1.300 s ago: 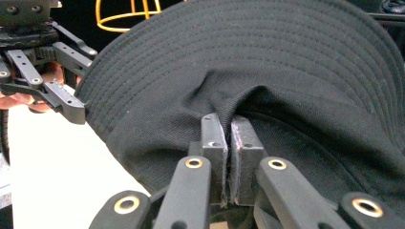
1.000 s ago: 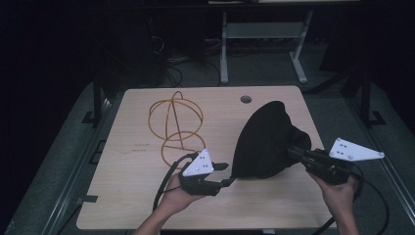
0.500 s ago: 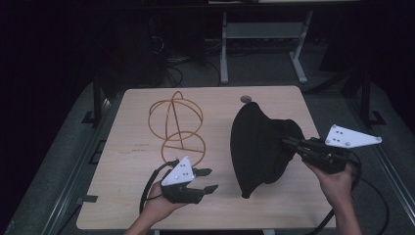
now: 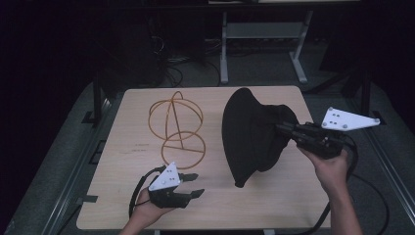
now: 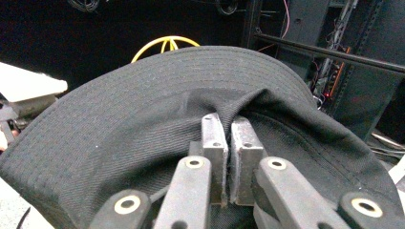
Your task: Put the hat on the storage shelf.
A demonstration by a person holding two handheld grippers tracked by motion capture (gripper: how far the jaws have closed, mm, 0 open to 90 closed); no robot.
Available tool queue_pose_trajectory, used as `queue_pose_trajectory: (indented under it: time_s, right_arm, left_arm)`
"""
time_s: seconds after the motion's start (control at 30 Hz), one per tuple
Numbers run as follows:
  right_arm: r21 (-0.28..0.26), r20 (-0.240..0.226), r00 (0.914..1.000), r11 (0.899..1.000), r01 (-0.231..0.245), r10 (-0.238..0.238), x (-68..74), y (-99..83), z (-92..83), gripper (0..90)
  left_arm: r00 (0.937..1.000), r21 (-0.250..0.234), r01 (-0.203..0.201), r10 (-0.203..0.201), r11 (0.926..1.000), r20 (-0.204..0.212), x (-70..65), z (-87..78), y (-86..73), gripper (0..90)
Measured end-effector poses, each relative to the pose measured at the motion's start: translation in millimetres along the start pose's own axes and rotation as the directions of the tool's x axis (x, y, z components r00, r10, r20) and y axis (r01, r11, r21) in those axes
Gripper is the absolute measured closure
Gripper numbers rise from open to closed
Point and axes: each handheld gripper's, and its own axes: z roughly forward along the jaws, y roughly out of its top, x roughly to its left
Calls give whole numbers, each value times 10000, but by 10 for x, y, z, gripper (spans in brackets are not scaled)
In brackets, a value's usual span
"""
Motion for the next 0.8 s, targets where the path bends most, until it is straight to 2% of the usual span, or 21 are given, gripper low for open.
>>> queue_pose_trajectory:
  time_s: [0.37,0.5,0.8]
  right_arm:
    - [-95,-206,9996,9998,190,-192,-5,326,176,863]
    - [-92,-292,9991,9995,296,-299,1,449,258,862]
    - [-82,-588,9971,9988,486,-490,9,685,506,862]
  left_arm:
    - [9993,181,263,-258,9995,-264,97,-37,-172,471]
    - [9986,51,413,-411,9991,-346,138,-48,-213,469]
    - [9982,166,420,-413,9990,-440,186,-72,-273,461]
